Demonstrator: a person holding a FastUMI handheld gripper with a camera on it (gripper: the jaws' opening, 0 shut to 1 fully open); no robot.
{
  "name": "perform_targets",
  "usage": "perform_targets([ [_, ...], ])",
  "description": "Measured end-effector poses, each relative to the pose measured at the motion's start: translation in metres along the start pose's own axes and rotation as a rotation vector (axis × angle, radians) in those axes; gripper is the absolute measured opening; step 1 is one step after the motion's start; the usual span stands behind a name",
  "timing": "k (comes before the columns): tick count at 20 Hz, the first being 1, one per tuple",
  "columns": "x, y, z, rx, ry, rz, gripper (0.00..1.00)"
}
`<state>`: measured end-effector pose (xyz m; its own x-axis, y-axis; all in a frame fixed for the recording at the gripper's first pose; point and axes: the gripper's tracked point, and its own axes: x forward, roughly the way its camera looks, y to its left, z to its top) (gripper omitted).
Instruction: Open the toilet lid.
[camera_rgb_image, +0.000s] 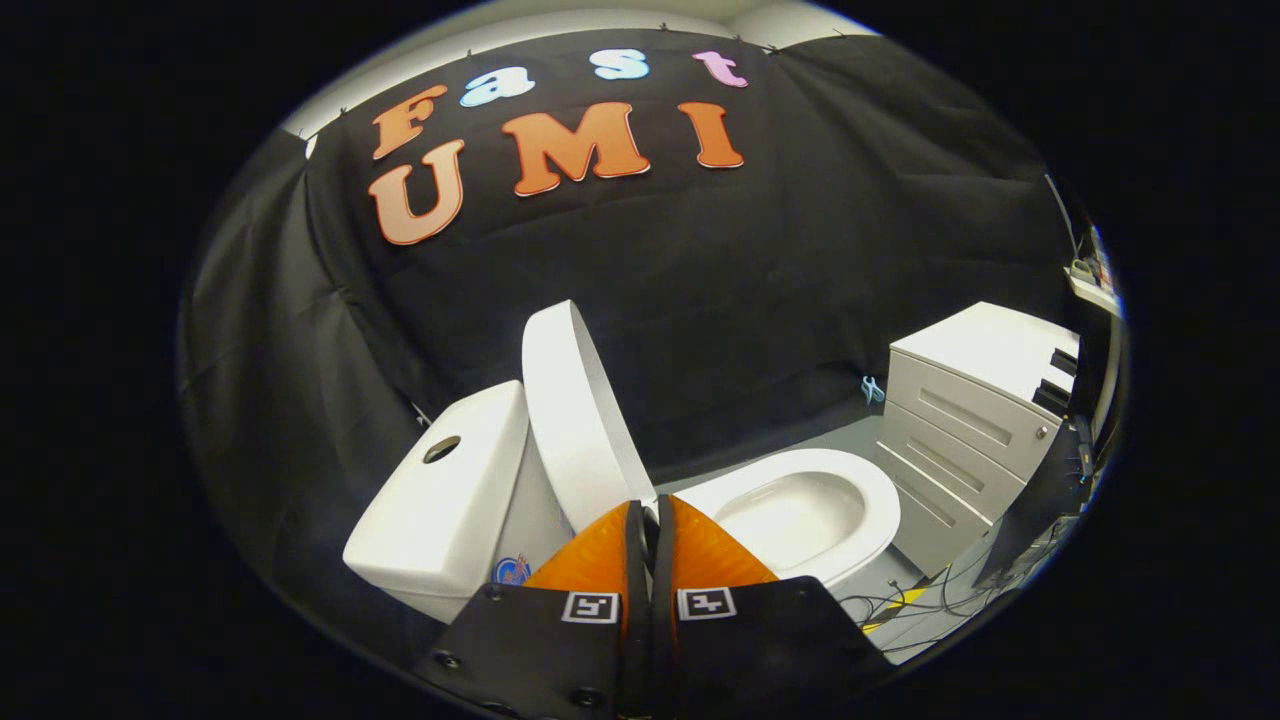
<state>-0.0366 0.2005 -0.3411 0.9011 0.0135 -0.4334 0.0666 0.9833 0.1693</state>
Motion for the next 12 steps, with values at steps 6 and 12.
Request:
perform_targets([
  [6, -0.003, 0.036, -0.014, -0.067, 0.003, 0.033, 0.08],
  [12, -0.005, 0.054, -0.023, -0.119, 0.005, 0.043, 0.08],
])
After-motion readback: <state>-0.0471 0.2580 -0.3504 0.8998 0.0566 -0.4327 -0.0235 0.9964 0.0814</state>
